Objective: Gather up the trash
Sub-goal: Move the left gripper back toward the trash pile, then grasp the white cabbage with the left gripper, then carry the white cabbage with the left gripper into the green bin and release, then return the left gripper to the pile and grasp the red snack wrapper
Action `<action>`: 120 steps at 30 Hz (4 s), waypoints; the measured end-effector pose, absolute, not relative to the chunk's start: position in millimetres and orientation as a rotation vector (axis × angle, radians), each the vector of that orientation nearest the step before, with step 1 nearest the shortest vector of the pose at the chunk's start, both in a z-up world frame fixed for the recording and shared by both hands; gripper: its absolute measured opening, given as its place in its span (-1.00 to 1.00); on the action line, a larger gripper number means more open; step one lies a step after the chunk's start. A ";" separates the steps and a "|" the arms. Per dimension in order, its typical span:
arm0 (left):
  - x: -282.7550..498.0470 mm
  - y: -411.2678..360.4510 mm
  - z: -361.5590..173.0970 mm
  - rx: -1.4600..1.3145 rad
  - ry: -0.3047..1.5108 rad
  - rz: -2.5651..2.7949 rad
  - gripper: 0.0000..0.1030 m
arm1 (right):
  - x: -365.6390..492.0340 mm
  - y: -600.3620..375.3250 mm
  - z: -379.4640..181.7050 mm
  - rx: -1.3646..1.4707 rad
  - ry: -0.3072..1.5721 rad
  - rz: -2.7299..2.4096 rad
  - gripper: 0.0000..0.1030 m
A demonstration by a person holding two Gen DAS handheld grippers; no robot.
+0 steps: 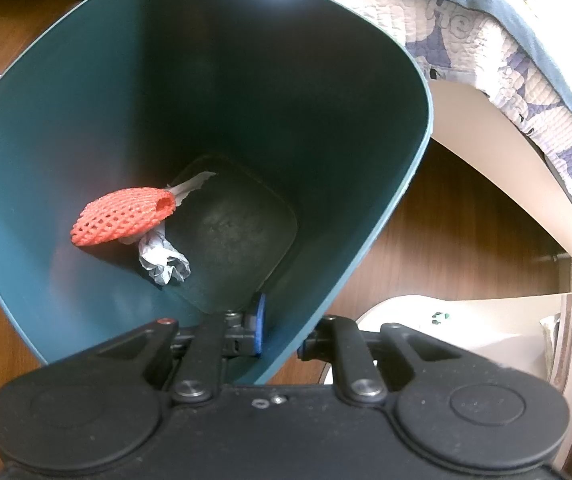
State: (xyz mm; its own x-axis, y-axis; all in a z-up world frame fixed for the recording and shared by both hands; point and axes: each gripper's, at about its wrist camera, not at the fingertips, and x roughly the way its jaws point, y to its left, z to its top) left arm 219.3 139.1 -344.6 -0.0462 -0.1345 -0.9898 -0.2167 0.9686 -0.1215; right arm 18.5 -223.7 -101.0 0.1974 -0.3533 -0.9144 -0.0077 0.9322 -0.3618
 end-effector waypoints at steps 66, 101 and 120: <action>90.8 -126.6 -106.9 0.301 1.260 -0.789 0.40 | 18.9 -192.5 -78.8 -0.407 1.182 -0.131 -0.90; 74.0 -46.3 -75.5 0.260 1.089 -0.780 0.46 | 34.0 -204.7 -88.1 -0.388 1.249 -0.117 -0.88; 104.7 69.6 -89.7 0.188 1.126 -0.357 0.46 | 57.0 -254.5 -99.1 -0.287 1.296 -0.064 -0.72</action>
